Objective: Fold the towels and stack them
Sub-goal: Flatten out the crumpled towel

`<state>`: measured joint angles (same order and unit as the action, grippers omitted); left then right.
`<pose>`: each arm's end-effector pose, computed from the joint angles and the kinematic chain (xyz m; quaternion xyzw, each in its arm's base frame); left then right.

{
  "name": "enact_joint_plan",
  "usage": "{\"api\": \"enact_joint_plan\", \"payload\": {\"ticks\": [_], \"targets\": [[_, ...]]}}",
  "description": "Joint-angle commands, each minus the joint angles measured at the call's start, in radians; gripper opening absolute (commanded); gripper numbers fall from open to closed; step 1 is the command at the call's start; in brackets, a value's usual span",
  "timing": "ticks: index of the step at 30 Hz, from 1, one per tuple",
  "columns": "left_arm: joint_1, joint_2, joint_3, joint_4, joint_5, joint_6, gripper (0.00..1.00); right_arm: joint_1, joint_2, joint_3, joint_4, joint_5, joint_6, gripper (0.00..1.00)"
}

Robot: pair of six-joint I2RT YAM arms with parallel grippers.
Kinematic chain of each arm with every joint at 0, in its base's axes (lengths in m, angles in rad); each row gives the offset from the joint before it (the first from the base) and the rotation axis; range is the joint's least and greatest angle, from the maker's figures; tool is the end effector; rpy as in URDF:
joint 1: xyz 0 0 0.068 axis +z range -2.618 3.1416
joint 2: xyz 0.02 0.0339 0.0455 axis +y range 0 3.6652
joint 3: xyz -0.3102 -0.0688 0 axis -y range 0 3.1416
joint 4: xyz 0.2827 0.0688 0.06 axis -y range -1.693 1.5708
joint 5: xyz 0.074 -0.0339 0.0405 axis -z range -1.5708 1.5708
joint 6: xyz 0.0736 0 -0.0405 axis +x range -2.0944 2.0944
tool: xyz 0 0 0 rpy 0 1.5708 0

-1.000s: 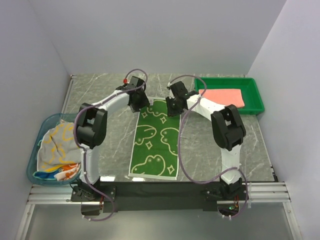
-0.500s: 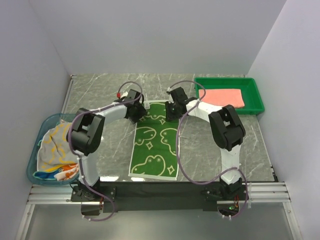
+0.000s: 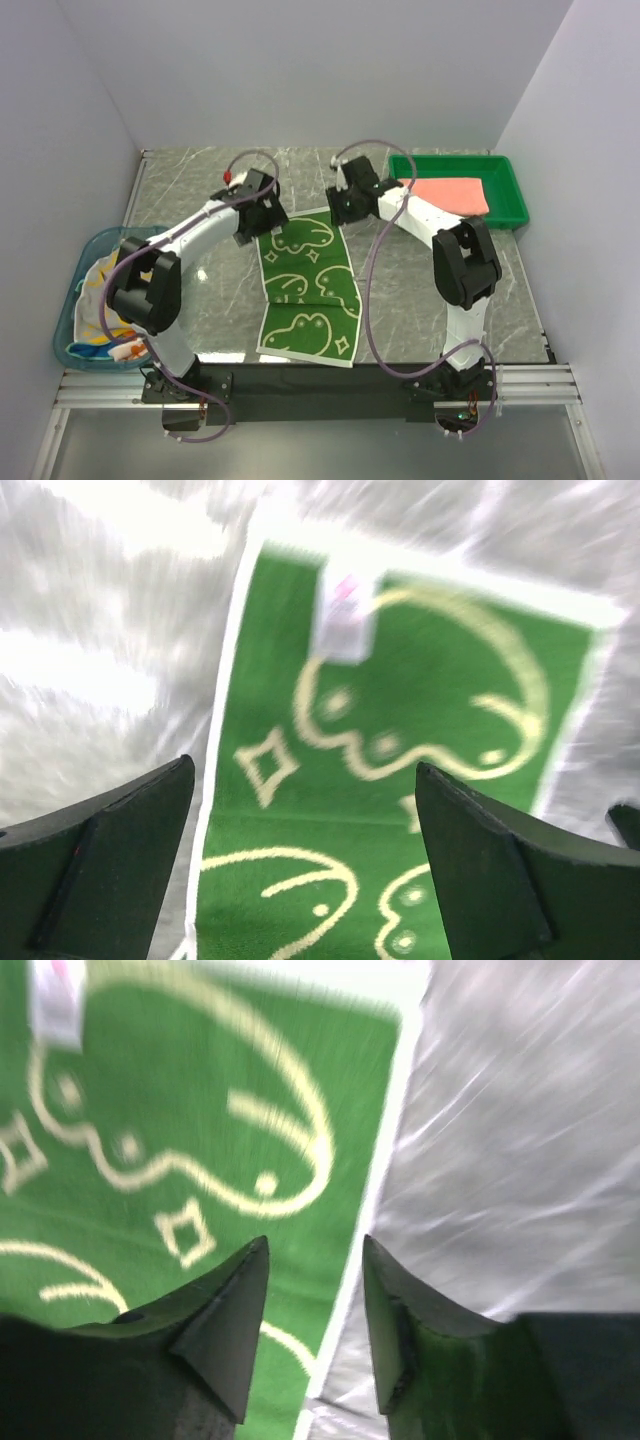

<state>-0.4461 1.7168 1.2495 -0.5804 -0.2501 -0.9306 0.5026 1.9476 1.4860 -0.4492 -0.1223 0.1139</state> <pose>0.3842 -0.1635 0.2207 -0.2612 0.9227 -0.0699 0.2747 0.4375 0.2507 0.2136 -0.2018 0.9227 0.1532 0.2906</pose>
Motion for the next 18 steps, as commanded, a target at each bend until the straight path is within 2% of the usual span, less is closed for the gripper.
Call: {"api": "enact_joint_plan", "payload": {"ticks": [1, 4, 8, 12, 18], "targets": [[0.021, -0.048, 0.16, -0.12, -0.081, 0.192, 0.98, -0.038, 0.025, 0.141, -0.034, 0.046, -0.135, 0.51], [0.059, -0.06, 0.186, -0.139, -0.068, 0.262, 0.99, -0.042, 0.1, 0.243, -0.06, 0.027, -0.198, 0.57], [0.119, -0.114, 0.119, -0.066, 0.014, 0.331, 1.0, -0.042, 0.184, 0.345, -0.086, 0.004, -0.249, 0.58], [0.148, -0.157, 0.032, 0.008, 0.05, 0.371, 1.0, -0.044, 0.264, 0.446, -0.112, 0.003, -0.275, 0.57], [0.156, -0.134, 0.027, 0.014, 0.045, 0.383, 0.99, -0.044, 0.364, 0.537, -0.161, -0.02, -0.283, 0.52]]}}
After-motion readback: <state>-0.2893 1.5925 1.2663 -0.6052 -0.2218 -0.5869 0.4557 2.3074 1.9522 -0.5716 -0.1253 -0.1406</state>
